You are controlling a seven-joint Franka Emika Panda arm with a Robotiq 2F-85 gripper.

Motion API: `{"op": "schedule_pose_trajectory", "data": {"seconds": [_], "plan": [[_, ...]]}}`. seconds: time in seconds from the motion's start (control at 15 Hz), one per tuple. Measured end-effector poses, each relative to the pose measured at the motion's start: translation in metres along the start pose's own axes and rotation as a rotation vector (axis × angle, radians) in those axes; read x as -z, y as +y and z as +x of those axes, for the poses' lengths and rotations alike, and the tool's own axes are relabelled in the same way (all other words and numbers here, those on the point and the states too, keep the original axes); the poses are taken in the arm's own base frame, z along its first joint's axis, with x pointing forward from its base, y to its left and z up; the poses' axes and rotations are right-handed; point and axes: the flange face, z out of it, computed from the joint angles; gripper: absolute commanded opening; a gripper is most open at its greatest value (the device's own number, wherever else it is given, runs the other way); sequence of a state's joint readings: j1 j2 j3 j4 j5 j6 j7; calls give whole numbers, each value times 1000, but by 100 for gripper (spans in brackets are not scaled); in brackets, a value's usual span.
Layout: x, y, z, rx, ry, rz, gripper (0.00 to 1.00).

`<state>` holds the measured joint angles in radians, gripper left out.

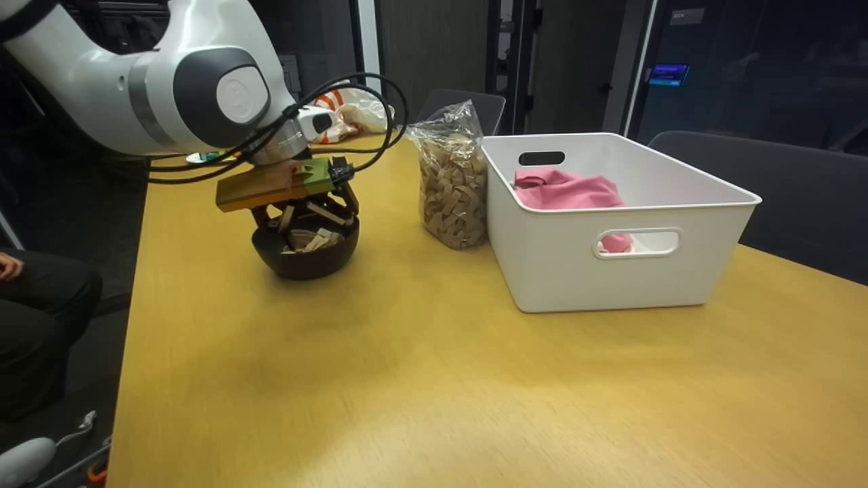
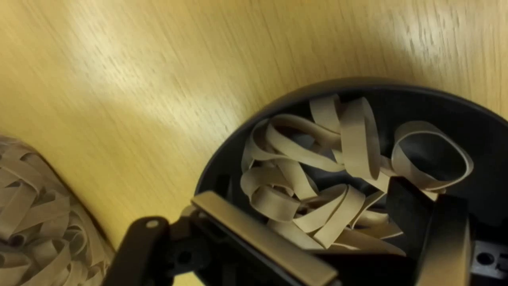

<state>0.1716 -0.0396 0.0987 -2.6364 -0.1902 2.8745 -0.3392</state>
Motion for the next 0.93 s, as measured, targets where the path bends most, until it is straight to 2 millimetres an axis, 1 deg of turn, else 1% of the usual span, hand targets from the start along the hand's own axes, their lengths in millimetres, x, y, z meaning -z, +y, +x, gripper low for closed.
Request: {"op": "schedule_pose_trajectory", "data": {"seconds": [0.33, 0.4, 0.47, 0.53, 0.6, 0.93], "plan": [[-22, -4, -8, -5, -42, 29, 100], [-26, -5, -9, -6, -49, 35, 86], [-30, -5, -10, -7, -55, 39, 74], [-31, -5, -9, -7, -56, 40, 68], [-30, -4, -8, -8, -54, 40, 58], [-29, -2, -3, -10, -47, 37, 21]]}}
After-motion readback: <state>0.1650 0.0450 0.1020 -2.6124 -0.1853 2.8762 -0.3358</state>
